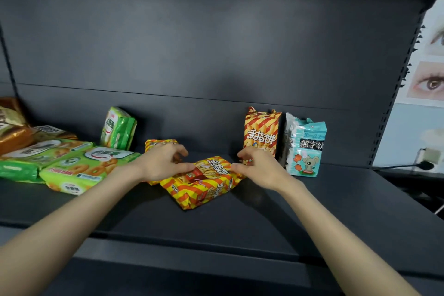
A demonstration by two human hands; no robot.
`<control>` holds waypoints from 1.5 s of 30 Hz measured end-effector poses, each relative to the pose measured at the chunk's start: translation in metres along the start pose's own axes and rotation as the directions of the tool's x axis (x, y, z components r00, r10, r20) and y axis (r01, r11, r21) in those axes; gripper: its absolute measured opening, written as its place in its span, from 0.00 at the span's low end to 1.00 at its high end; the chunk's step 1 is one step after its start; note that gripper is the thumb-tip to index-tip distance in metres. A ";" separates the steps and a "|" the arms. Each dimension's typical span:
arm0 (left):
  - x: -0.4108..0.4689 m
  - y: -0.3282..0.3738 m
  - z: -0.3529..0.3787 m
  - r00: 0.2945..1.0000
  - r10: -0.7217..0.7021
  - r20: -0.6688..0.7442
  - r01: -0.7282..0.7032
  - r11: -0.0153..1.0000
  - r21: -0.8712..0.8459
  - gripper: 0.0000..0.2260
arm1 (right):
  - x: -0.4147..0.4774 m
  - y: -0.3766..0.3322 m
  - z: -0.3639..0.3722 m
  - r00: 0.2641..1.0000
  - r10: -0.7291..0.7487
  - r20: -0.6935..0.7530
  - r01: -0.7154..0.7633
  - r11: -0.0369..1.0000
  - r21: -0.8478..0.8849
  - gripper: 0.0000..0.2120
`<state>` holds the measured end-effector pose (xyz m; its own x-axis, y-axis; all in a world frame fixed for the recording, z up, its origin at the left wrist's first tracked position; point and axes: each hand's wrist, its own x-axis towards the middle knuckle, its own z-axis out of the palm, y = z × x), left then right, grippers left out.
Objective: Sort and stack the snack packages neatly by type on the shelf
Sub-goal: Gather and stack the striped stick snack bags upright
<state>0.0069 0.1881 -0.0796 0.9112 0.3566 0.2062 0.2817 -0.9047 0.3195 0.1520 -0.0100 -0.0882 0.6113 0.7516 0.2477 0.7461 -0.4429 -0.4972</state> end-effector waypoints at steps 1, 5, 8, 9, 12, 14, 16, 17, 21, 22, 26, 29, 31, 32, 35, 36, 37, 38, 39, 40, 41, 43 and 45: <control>-0.003 -0.006 -0.001 0.999 -0.009 -0.031 0.008 1.000 -0.013 0.24 | 0.001 -0.003 0.005 1.000 0.017 0.012 -0.017 1.000 0.019 0.29; -0.015 -0.022 0.000 0.998 -0.057 0.019 0.058 0.997 -0.049 0.30 | 0.005 -0.017 0.025 0.979 0.157 0.130 -0.175 0.973 0.149 0.41; -0.018 -0.030 0.007 0.999 -0.027 0.039 0.031 0.993 -0.110 0.29 | 0.011 -0.024 0.039 0.946 0.257 0.198 -0.295 0.935 0.195 0.49; -0.018 -0.033 0.010 0.999 -0.038 0.015 0.040 0.990 -0.138 0.28 | 0.013 -0.025 0.042 0.938 0.287 0.196 -0.326 0.922 0.211 0.51; -0.018 -0.043 0.015 0.993 -0.121 -0.008 0.117 0.975 -0.188 0.31 | 0.014 -0.029 0.044 0.921 0.337 0.195 -0.381 0.881 0.280 0.50; -0.018 -0.048 0.017 0.993 -0.118 0.016 0.118 0.961 -0.251 0.32 | 0.010 -0.031 0.042 0.918 0.352 0.184 -0.395 0.855 0.336 0.45; -0.018 -0.051 0.018 0.997 -0.079 0.006 0.078 0.954 -0.290 0.30 | 0.006 -0.032 0.042 0.919 0.363 0.157 -0.395 0.830 0.394 0.40; -0.017 -0.052 0.018 0.998 -0.064 -0.012 0.057 0.948 -0.313 0.28 | 0.004 -0.032 0.043 0.920 0.367 0.138 -0.390 0.819 0.421 0.39; -0.009 -0.056 0.019 0.989 -0.082 -0.125 0.014 0.885 -0.465 0.13 | -0.007 -0.033 0.048 0.917 0.394 0.064 -0.367 0.767 0.526 0.34; -0.006 -0.057 0.020 0.983 -0.107 -0.151 0.019 0.872 -0.489 0.09 | -0.010 -0.034 0.049 0.917 0.395 0.050 -0.355 0.755 0.551 0.32; 0.005 -0.051 0.021 0.954 -0.274 -0.121 0.169 0.825 -0.540 0.22 | -0.018 -0.036 0.051 0.910 0.415 -0.010 -0.317 0.709 0.630 0.34; 0.017 -0.052 0.019 0.932 -0.362 0.000 0.298 0.767 -0.568 0.35 | -0.024 -0.037 0.052 0.894 0.444 -0.057 -0.301 0.691 0.657 0.35; 0.021 -0.055 0.020 0.925 -0.366 0.100 0.350 0.719 -0.601 0.38 | -0.027 -0.037 0.051 0.882 0.465 -0.082 -0.292 0.674 0.679 0.36; 0.022 -0.056 0.019 0.923 -0.360 0.133 0.361 0.700 -0.616 0.39 | -0.029 -0.036 0.051 0.878 0.471 -0.090 -0.288 0.668 0.686 0.37; 0.023 -0.057 0.019 0.931 -0.341 0.130 0.338 0.670 -0.661 0.33 | -0.029 -0.037 0.051 0.875 0.474 -0.096 -0.281 0.659 0.698 0.37; 0.023 -0.056 0.019 0.936 -0.333 0.117 0.321 0.667 -0.672 0.30 | -0.028 -0.037 0.052 0.877 0.470 -0.097 -0.280 0.666 0.692 0.38; 0.024 -0.055 0.020 0.941 -0.322 0.108 0.305 0.663 -0.684 0.27 | -0.027 -0.038 0.053 0.879 0.467 -0.099 -0.279 0.671 0.687 0.38; 0.024 -0.055 0.021 0.945 -0.308 0.108 0.291 0.645 -0.707 0.24 | -0.025 -0.038 0.053 0.881 0.464 -0.096 -0.280 0.674 0.684 0.38; 0.023 -0.054 0.022 0.949 -0.294 0.112 0.278 0.619 -0.734 0.22 | -0.024 -0.039 0.053 0.884 0.459 -0.090 -0.279 0.672 0.686 0.37; 0.022 -0.053 0.022 0.951 -0.284 0.122 0.274 0.590 -0.760 0.21 | -0.023 -0.040 0.053 0.888 0.452 -0.085 -0.278 0.673 0.686 0.37; 0.022 -0.054 0.022 0.952 -0.274 0.134 0.270 0.557 -0.785 0.21 | -0.022 -0.040 0.053 0.890 0.449 -0.079 -0.279 0.673 0.685 0.37; 0.021 -0.057 0.021 0.950 -0.262 0.172 0.284 0.486 -0.826 0.23 | -0.020 -0.038 0.054 0.893 0.445 -0.063 -0.285 0.670 0.685 0.38; 0.019 -0.062 0.019 0.946 -0.251 0.205 0.296 0.411 -0.862 0.26 | -0.019 -0.038 0.055 0.900 0.431 -0.063 -0.271 0.667 0.694 0.42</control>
<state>0.0119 0.2463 -0.1126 0.8530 0.5165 -0.0749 0.1265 -0.0654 0.9898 0.0977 0.0193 -0.1199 0.8885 0.4547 0.0615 0.1494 -0.1599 -0.9758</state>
